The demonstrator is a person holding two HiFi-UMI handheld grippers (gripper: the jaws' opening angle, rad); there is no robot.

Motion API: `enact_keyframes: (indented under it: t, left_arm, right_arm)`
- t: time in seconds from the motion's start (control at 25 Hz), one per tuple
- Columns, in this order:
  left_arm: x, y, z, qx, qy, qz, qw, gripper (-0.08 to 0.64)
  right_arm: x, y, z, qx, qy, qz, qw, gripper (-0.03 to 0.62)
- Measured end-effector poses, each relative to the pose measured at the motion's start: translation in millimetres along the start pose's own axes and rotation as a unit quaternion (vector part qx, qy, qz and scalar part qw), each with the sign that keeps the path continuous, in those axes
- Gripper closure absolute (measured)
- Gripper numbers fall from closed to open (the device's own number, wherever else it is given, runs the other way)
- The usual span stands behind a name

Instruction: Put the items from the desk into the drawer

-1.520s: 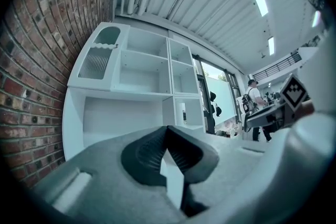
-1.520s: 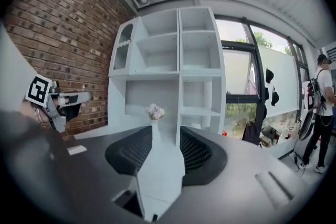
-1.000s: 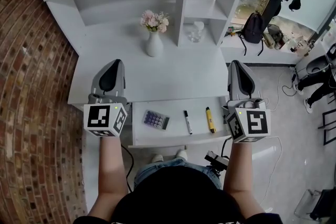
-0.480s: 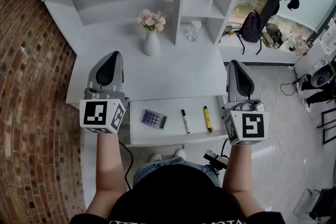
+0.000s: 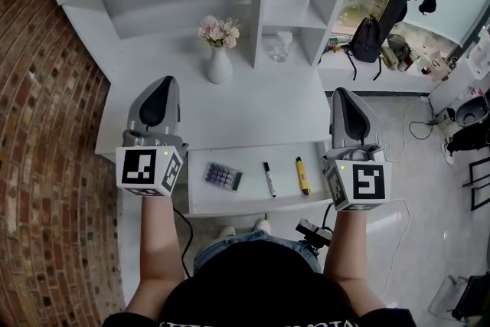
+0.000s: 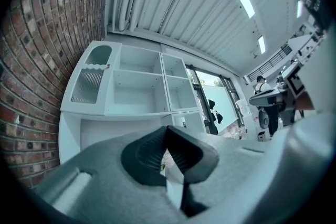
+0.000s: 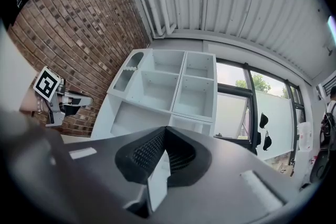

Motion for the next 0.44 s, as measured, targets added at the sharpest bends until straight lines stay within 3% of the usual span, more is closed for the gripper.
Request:
enact_keyframes:
  t: [0.44]
  left_arm:
    - [1.1, -1.3, -4.4, -0.004, 0.002, -0.001, 1.0, 0.561]
  right_arm:
    - [-1.6, 0.1, -4.4, -0.001, 0.004, 0.001, 1.0, 0.583]
Point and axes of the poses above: the fingertips, and each gripper's own axes: z backward along the fingers, x to its left, y out of its underside, the point moved 3 cm from there along z, backward along the fingers, and after that the axes turned 9 degrees about -y, right-handed, at the moved point
